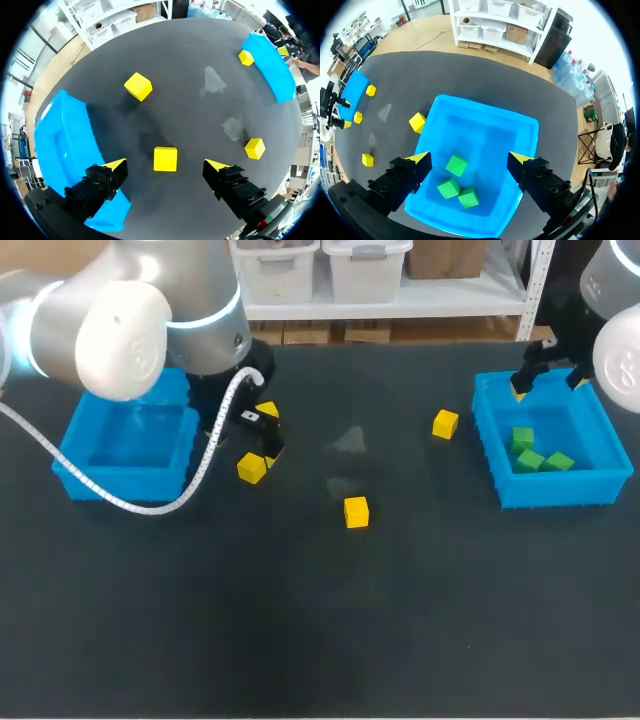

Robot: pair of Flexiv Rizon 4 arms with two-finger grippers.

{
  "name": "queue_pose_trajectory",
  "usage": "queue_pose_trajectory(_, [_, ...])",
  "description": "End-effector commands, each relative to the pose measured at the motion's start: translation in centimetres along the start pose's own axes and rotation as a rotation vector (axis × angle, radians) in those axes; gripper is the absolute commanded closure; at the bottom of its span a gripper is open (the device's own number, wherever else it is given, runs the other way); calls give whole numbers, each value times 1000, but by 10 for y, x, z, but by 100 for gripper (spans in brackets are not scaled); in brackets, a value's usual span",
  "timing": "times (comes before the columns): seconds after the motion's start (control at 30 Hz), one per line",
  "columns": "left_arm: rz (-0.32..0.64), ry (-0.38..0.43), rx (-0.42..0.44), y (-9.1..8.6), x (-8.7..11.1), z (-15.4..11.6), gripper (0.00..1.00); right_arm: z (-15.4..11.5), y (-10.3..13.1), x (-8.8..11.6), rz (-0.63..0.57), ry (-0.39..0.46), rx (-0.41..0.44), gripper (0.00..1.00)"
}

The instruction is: Put the green cubes in the right bin and the yellow cubes in the left bin.

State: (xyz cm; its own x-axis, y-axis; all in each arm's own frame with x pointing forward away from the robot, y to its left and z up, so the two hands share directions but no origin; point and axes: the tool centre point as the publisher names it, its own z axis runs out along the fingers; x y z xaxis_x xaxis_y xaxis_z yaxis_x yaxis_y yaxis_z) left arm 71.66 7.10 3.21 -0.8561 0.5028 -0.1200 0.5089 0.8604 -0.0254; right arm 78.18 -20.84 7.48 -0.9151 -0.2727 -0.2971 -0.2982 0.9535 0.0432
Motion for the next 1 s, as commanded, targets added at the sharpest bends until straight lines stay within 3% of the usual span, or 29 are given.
queue_pose_trajectory(0.03, [-11,19,0,0,-8,11,0,-2,1,4,2,-9,6,0])
queue_pose_trajectory(0.63, [-9,90,-18,2,-3,39,0,-2,1,4,2,-9,6,0])
queue_pose_trajectory(0.67, [-4,94,-23,2,-3,39,51,-2,1,4,2,-9,6,0])
queue_pose_trajectory(0.7, [-3,97,-28,1,-2,40,65,-2,1,4,2,-9,6,0])
queue_pose_trajectory(0.73, [-3,96,-38,1,-2,40,88,-2,1,4,2,-9,6,0])
queue_pose_trajectory(0.77, [7,100,-43,1,-1,41,100,-2,1,4,2,-9,6,0])
queue_pose_trajectory(1.0, [28,107,-44,-1,6,39,100,-2,1,4,2,-9,6,0])
